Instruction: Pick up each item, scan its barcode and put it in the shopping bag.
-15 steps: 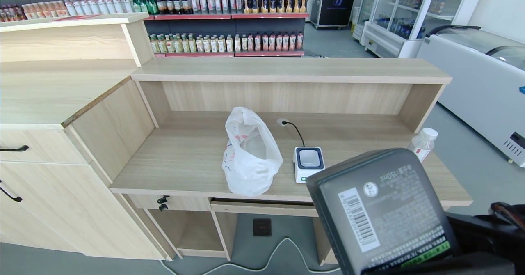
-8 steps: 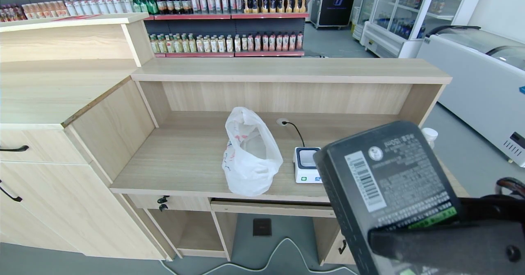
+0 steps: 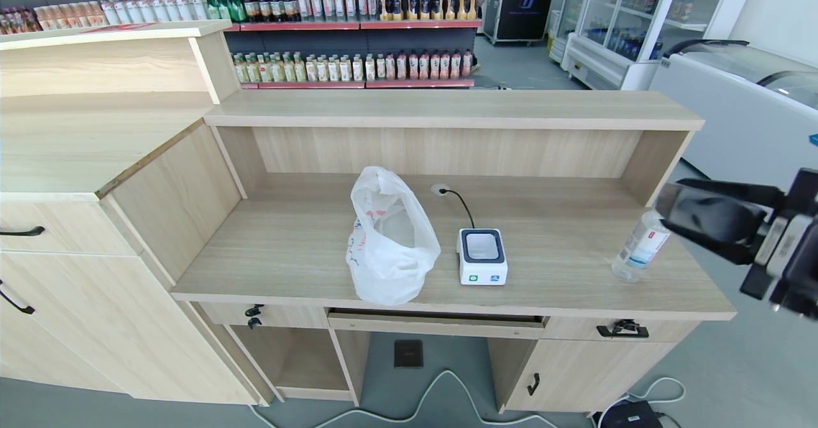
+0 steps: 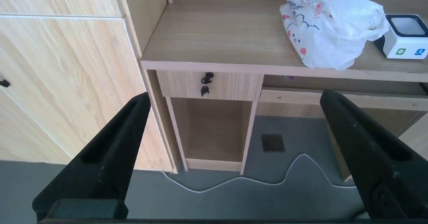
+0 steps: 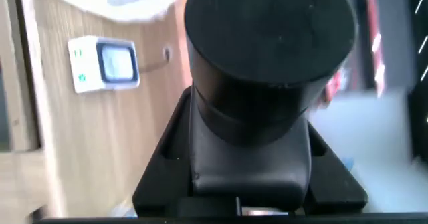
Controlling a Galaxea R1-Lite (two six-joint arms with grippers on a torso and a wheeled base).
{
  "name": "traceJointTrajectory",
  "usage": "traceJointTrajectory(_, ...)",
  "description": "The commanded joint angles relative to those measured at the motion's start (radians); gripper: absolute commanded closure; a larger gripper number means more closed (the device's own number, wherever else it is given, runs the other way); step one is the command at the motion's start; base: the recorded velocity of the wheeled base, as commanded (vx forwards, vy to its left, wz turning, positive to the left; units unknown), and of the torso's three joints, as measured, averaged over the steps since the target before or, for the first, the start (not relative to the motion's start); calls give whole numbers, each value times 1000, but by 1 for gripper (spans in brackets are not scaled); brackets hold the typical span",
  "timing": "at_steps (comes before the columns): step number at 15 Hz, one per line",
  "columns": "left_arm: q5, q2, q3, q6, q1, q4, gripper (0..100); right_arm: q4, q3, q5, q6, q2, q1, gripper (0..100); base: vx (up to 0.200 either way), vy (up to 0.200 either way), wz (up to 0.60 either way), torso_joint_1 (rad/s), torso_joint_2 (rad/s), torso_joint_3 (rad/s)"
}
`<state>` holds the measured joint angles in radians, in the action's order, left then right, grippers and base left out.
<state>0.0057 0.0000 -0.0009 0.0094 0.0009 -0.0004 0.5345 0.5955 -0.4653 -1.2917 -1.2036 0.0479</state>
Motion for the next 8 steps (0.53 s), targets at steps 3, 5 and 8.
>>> traceJointTrajectory(3, 0, 0, 1, 0, 1, -1, 0, -41, 0, 63, 506, 47, -419, 100, 0, 0, 0, 0, 0, 0)
traceJointTrajectory(5, 2, 0, 1, 0, 1, -1, 0, -47, -16, 63, 631, 44, -457, 100, 0, 0, 0, 0, 0, 0)
traceJointTrajectory(8, 0, 0, -1, 0, 1, -1, 0, -53, -11, 63, 785, 9, -438, 100, 0, 0, 0, 0, 0, 0)
